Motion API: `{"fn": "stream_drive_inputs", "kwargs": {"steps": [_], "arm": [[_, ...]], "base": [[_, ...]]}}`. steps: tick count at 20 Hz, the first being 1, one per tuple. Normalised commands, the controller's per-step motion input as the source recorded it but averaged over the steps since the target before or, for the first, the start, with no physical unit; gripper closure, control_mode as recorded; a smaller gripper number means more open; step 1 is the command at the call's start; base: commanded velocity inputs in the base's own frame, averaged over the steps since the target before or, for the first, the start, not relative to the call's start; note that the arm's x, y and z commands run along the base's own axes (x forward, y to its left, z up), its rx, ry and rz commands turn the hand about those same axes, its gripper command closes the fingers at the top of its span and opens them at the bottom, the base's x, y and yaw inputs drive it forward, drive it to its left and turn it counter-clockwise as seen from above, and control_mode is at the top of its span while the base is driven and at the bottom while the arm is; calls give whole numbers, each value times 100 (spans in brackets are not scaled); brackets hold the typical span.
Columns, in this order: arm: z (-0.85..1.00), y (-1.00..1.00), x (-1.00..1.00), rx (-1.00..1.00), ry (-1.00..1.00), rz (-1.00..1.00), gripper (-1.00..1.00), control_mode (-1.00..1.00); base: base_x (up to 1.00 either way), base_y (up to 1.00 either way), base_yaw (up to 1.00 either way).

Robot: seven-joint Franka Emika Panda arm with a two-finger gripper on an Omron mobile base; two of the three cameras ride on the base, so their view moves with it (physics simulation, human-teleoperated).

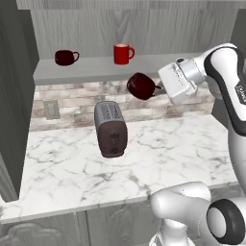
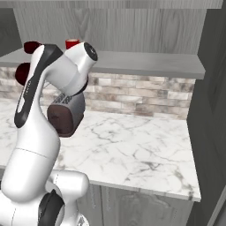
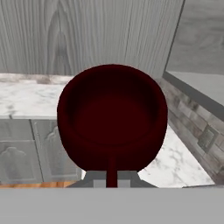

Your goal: Pick the mug on the counter and place it in the cabinet with the handle facing the right, like the mugs already inside.

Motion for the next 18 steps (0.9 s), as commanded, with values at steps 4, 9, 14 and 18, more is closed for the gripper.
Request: {"fn": "stream_drive_inputs", "kwargs": {"steps": [4, 9, 14, 18], "arm": [[7, 0, 11, 13, -1, 0, 100, -100], [12, 8, 15, 5, 0, 0, 100, -100], [15, 11, 17, 0, 1, 0, 100, -100], [15, 7, 18, 0, 3, 0, 100, -100]], "base": [[0, 0, 0], [0, 0, 0], [0, 0, 0], [0, 0, 0]]}}
